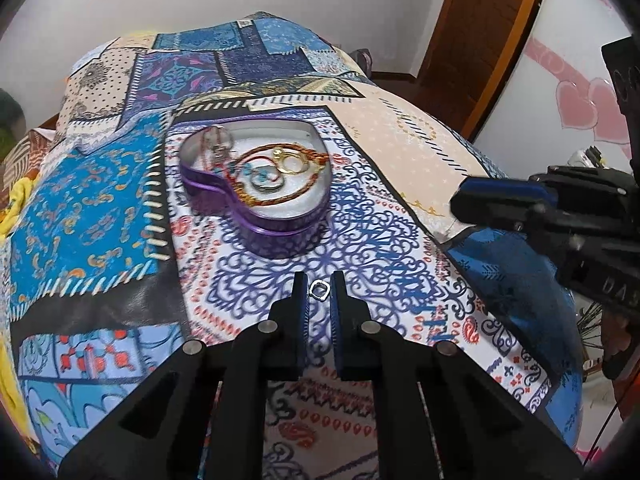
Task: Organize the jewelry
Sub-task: 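Grasp the small silver ring with the left tool and lift it, then lower the silver ring into the tin and open the left tool while the right tool hovers over the tin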
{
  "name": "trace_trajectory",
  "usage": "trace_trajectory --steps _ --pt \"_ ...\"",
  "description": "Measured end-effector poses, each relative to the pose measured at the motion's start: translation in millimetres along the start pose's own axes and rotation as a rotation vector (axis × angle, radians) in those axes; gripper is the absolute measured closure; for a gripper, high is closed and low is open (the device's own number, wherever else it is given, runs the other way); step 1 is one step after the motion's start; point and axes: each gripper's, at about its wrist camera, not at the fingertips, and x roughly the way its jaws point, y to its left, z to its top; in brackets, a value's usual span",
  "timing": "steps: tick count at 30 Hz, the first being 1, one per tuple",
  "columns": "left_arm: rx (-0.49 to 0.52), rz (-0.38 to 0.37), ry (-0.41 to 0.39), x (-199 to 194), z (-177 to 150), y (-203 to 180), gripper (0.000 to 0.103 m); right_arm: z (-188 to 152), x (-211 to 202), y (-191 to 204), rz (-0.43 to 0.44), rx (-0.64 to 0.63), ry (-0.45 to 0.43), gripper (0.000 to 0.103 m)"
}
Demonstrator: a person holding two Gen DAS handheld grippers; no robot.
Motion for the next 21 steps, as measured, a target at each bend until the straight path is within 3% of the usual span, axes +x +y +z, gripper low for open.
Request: trace_trajectory --steps 13,21 --pt "-0.041 0.036 -0.118 -52 11 27 0.094 34 -18 12 0.003 -0.009 -0.089 0.092" --pt "-0.040 0.039 -0.176 -64 34 36 0.094 54 -16 25 0.019 -0.026 -0.130 0.092"
